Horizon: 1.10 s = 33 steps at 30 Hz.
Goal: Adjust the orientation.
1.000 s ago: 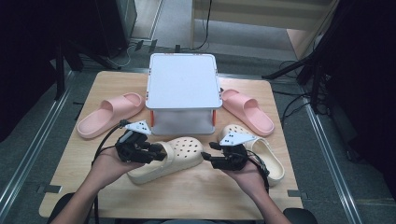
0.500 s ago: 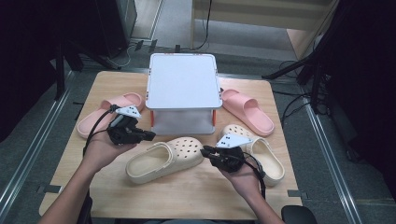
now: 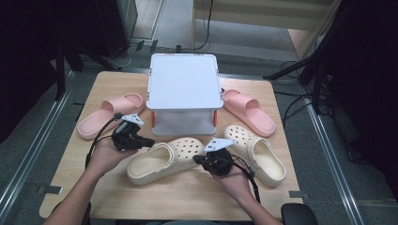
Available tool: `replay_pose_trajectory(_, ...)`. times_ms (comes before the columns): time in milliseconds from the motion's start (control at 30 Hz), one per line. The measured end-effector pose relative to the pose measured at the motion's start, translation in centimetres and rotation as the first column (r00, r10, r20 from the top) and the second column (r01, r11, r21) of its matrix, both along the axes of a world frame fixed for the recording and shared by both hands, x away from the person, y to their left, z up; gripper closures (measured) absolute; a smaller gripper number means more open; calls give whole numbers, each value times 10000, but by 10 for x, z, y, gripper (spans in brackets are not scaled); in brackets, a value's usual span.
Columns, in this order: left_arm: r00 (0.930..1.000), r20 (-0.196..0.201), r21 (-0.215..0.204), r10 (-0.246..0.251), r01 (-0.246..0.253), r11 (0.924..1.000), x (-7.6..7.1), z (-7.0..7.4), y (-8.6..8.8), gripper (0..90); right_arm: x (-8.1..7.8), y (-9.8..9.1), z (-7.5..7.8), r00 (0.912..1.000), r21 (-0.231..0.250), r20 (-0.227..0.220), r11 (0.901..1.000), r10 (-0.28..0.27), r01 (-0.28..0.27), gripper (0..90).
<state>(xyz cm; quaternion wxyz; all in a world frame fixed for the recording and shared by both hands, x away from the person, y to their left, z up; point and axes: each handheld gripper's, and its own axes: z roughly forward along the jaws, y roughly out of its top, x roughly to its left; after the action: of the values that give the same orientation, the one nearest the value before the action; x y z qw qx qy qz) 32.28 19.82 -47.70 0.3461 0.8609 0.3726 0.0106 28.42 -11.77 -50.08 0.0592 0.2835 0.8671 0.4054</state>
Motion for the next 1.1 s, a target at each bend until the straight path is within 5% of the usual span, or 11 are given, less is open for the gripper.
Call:
replay_pose_trajectory(633,9993,-248,109,-297,300,9995,-21,-9,-7,894,13,3,-1,9991,180,-24,9989,-425,425,900)
replay_pose_trajectory(1100,9998,-117,-328,-130,126,9994,-34,-8,-16,893,32,22,1,9979,273,137,9977,-628,624,900)
